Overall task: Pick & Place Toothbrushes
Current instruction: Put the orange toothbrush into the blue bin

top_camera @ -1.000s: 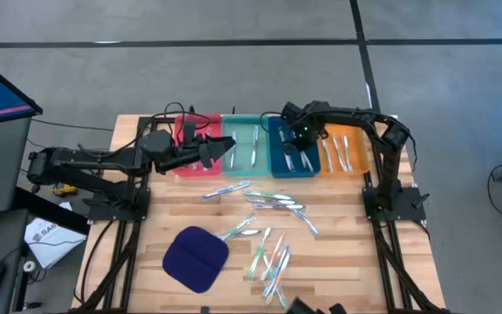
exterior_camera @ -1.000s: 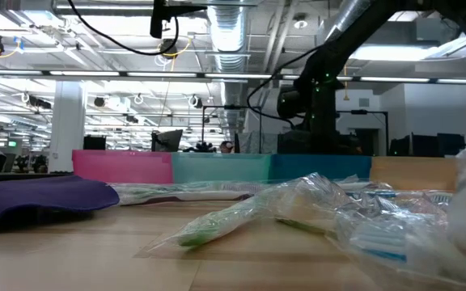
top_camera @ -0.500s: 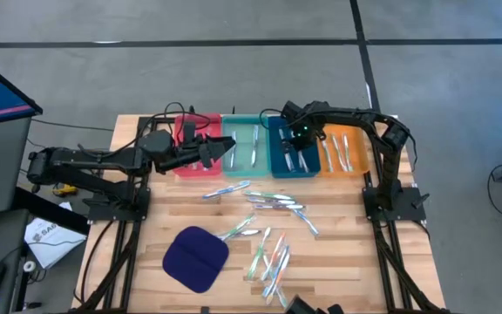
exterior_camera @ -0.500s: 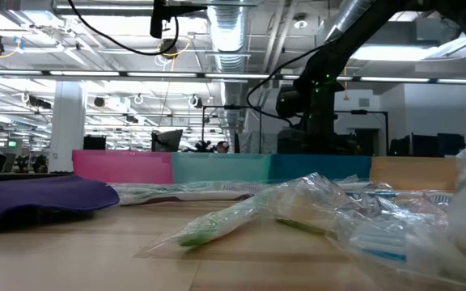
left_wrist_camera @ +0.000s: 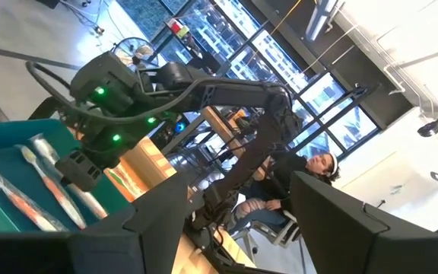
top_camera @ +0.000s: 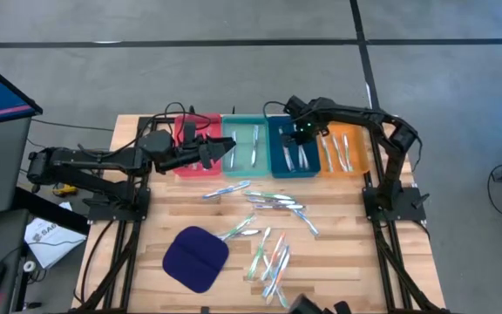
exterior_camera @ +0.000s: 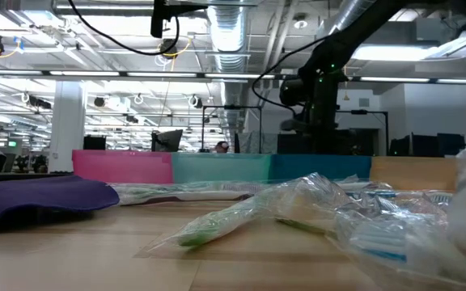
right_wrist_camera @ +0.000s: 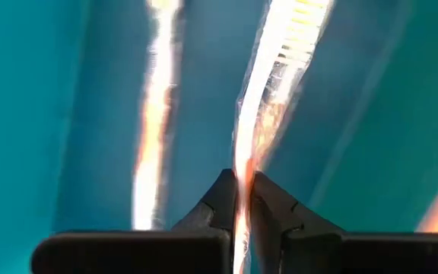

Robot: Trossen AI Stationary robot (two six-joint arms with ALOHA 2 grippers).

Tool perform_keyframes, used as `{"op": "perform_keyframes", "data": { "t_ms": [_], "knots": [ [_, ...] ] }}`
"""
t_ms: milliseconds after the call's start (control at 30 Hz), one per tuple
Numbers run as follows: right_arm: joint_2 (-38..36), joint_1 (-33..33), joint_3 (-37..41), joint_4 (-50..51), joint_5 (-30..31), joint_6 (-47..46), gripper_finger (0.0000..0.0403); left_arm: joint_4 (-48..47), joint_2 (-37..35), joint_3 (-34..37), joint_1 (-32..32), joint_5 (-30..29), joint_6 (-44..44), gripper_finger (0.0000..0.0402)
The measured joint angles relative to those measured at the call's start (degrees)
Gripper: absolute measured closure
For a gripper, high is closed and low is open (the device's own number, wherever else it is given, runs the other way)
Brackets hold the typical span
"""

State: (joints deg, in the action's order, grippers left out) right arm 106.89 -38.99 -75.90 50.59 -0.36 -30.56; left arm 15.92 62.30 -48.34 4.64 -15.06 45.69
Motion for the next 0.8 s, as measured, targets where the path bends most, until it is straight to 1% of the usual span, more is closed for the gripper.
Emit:
{"op": "perform_keyframes", "data": {
  "t_ms": [67,167,367,600,800],
  "knots": [
    [-0.3,-0.5,0.0,1.1,1.8,0.0,0.0388,0.0,0.0,0.0,0.0,0.0,-0.2,0.0175],
    [-0.2,-1.5,0.0,3.2,2.1,0.0,0.0387,0.0,0.0,0.0,0.0,0.0,-0.3,0.0175],
    [0.0,-2.8,0.0,2.3,2.1,-0.1,0.0386,0.0,0.0,0.0,0.0,0.0,-0.4,0.0175],
    [0.0,-4.7,2.7,1.4,2.0,-1.0,0.0386,0.0,0.0,0.0,0.0,0.0,-0.4,0.0175],
    [0.0,-5.0,3.3,1.1,1.9,-0.8,0.0383,0.0,0.0,0.0,0.0,0.0,-0.4,0.0175]
  ]
}}
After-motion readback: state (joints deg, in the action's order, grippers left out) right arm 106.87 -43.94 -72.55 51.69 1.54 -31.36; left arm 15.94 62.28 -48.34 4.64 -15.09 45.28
